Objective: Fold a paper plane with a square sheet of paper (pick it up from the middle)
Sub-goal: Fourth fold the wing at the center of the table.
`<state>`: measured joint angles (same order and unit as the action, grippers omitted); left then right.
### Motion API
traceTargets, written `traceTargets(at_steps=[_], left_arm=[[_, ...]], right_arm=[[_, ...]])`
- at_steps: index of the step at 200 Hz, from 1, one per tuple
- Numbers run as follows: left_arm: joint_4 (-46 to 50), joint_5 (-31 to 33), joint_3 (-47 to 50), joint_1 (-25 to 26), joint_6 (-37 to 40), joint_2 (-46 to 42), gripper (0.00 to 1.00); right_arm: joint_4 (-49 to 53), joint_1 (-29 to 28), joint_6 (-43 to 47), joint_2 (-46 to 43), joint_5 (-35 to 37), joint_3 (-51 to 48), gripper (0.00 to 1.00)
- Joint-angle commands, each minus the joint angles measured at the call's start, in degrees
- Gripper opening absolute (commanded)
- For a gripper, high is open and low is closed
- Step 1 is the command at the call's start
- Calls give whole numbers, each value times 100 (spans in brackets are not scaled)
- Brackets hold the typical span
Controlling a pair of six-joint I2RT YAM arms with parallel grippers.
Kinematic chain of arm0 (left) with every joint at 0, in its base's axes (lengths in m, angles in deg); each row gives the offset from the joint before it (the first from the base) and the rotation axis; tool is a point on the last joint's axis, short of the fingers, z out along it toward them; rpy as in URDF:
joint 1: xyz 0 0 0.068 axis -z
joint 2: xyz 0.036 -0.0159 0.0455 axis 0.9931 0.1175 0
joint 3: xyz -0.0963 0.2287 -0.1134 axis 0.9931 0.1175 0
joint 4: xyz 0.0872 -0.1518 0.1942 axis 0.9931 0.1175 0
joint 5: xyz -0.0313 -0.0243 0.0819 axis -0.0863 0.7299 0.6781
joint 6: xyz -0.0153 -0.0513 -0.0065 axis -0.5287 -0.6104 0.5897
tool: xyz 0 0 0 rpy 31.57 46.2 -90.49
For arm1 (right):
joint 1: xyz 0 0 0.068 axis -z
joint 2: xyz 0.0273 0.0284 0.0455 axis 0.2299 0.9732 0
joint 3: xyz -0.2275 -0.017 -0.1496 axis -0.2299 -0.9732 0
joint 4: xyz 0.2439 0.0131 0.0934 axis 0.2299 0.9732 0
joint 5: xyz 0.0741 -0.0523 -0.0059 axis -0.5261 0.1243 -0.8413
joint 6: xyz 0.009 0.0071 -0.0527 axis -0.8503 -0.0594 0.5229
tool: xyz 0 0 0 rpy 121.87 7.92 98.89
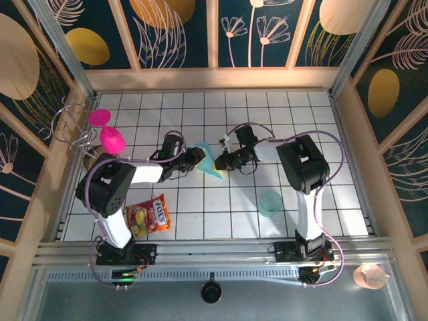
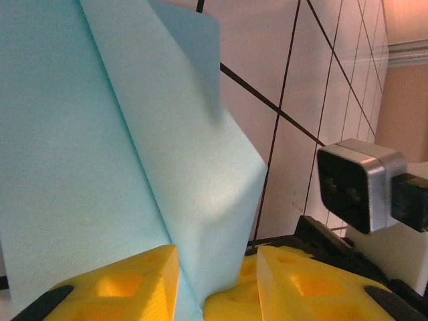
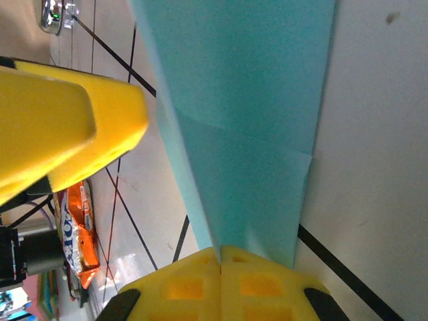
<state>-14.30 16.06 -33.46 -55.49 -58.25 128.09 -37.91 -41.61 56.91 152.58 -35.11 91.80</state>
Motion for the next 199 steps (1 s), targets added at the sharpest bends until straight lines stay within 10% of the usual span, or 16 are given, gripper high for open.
traceTargets(at_steps=[1, 199], left_arm=[[58, -73, -136, 36, 146, 126, 34], [-201, -759, -768, 30, 410, 799, 13]], right_arm=[[-128, 87, -196, 118, -294, -110, 1], [-257, 368, -698, 446, -735, -214, 1]])
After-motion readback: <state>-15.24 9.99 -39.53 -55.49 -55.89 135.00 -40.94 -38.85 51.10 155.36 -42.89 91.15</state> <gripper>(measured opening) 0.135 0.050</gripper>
